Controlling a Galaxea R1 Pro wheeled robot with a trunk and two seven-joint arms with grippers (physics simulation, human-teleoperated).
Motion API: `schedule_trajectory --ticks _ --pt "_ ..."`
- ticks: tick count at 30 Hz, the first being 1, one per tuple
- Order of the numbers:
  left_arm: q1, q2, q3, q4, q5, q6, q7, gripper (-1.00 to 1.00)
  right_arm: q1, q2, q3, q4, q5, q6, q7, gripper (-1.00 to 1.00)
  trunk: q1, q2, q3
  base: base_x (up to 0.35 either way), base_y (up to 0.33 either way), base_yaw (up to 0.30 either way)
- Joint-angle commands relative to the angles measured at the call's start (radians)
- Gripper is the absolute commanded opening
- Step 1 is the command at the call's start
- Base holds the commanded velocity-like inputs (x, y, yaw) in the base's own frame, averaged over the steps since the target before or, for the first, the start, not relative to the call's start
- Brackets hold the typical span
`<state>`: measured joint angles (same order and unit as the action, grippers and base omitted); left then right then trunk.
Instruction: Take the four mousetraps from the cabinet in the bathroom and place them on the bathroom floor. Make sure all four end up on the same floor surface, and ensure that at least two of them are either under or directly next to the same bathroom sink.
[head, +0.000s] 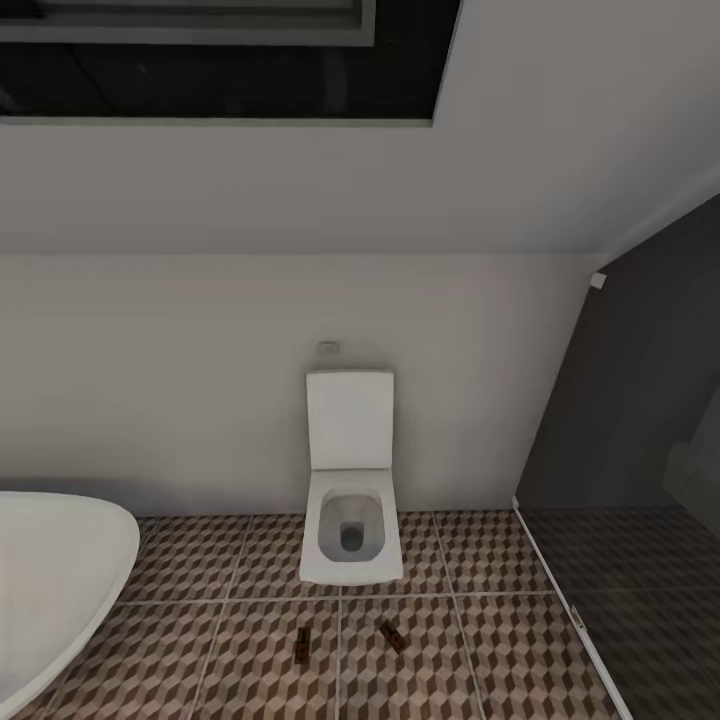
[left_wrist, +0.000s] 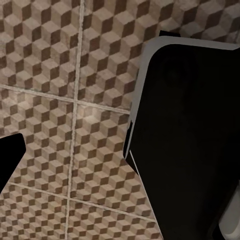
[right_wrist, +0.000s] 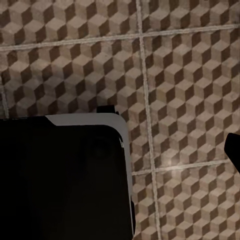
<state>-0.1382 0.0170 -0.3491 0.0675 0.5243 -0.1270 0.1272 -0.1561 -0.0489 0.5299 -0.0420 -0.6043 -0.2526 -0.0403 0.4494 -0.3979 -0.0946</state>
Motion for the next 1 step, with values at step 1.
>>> schedule_trajectory --ticks 1 --pt "-0.001 -0.001 -0.008 0.003 0.006 -0.005 0.000 1.00 0.000 0.000 0.008 -0.001 -0.005 -0.002 -0.004 1.00 0.001 -0.002 -0.002 0.000 0.000 0.000"
